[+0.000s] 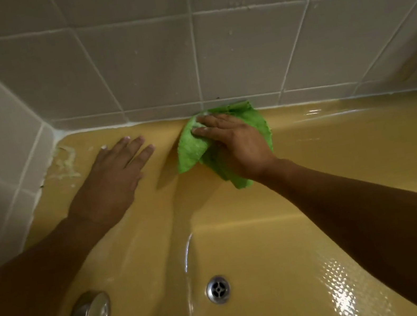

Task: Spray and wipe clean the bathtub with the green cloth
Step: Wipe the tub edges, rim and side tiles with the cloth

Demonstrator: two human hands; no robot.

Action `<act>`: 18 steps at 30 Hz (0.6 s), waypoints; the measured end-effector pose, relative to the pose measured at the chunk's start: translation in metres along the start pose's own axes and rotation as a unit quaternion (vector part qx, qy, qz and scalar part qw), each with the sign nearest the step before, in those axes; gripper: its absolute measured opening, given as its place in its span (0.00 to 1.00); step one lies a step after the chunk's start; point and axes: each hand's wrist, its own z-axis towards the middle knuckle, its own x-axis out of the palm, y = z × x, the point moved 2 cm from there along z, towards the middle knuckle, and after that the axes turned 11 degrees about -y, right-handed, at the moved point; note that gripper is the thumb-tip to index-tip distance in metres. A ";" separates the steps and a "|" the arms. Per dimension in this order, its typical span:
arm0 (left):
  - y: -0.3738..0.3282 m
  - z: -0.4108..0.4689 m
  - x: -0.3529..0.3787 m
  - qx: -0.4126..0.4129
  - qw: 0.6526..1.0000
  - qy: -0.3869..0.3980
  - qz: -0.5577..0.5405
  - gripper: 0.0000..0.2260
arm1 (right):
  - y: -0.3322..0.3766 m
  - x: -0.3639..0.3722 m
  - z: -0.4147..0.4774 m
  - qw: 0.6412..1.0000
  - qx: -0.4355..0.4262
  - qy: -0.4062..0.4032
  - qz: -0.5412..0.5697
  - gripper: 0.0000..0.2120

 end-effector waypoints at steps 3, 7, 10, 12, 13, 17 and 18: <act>0.002 -0.025 -0.008 -0.057 0.997 0.047 0.015 0.34 | -0.002 -0.008 0.005 1.000 -0.010 0.018 0.005 0.23; 0.001 -0.028 -0.030 -0.130 0.982 0.135 -0.014 0.44 | 0.005 -0.006 0.008 0.998 -0.019 0.045 -0.036 0.24; -0.005 -0.036 -0.046 -0.156 0.966 0.206 -0.024 0.48 | 0.021 -0.001 0.016 0.991 -0.021 0.121 -0.046 0.25; -0.001 -0.055 -0.049 -0.130 0.968 0.215 0.007 0.48 | 0.034 0.010 0.026 0.983 -0.052 0.168 -0.049 0.27; 0.003 -0.063 -0.049 -0.129 0.966 0.225 0.019 0.46 | 0.041 0.017 0.033 0.978 -0.072 0.186 -0.056 0.28; -0.002 -0.066 -0.051 -0.178 0.957 0.229 0.009 0.48 | 0.061 0.042 0.052 0.972 -0.093 0.203 -0.073 0.32; -0.009 -0.063 -0.051 -0.197 0.957 0.212 0.016 0.49 | 0.063 0.045 0.053 0.973 -0.092 0.201 -0.072 0.32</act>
